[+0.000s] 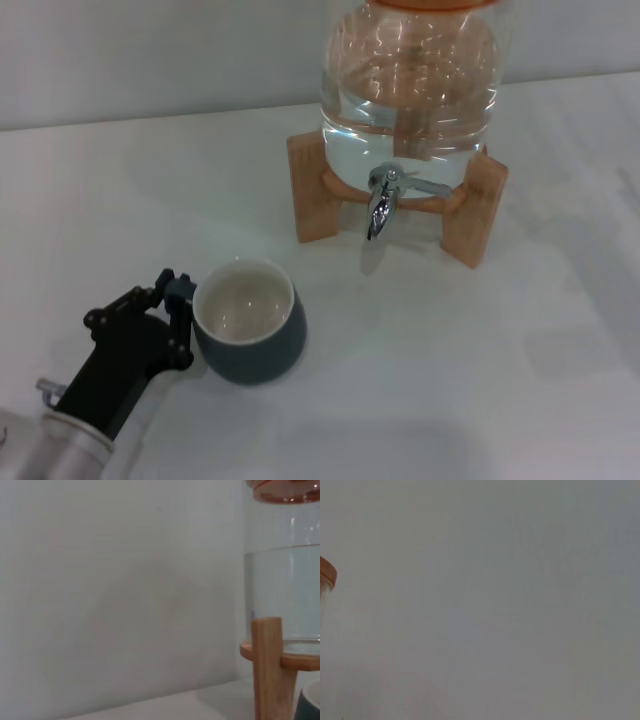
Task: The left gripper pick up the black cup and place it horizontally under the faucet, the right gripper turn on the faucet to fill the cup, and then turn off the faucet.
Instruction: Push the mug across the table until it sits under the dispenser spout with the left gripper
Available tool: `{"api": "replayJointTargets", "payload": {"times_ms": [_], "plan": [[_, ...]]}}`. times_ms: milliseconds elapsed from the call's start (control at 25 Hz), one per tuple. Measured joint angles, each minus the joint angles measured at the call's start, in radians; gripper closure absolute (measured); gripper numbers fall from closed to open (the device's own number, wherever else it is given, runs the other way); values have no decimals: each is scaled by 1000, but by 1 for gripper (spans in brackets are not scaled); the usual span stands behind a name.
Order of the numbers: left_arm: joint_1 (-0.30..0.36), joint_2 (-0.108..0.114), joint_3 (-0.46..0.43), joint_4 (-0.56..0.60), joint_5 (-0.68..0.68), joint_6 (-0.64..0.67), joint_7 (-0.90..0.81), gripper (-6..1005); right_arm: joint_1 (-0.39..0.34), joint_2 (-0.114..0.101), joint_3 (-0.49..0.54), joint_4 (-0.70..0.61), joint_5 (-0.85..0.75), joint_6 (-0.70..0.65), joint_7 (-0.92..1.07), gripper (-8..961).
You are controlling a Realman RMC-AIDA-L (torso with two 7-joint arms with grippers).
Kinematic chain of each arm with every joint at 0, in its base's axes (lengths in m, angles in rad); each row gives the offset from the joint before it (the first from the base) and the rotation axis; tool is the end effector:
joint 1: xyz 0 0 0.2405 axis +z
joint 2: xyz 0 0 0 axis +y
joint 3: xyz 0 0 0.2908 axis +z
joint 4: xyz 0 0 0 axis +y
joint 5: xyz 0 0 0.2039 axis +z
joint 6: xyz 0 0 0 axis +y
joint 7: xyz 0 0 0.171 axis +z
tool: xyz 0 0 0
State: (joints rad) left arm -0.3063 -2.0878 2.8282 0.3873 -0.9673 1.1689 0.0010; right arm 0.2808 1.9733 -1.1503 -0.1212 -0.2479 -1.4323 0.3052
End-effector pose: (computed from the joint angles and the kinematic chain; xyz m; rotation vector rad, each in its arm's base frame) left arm -0.3024 0.2847 -0.1287 -2.0063 -0.4757 -0.7399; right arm 0.4013 0.3144 0.0825 -1.4137 0.3568 0.7229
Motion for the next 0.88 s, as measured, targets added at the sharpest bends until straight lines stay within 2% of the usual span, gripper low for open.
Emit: {"api": "replayJointTargets", "payload": {"times_ms": [360, 880], "plan": [[-82, 6, -1, -19, -31, -51, -56, 887, -22, 27, -2, -24, -1, -19, 1, 85], [-181, 4, 10, -77, -20, -102, -128, 887, -27, 29, -2, -15, -1, -48, 10, 85]]}}
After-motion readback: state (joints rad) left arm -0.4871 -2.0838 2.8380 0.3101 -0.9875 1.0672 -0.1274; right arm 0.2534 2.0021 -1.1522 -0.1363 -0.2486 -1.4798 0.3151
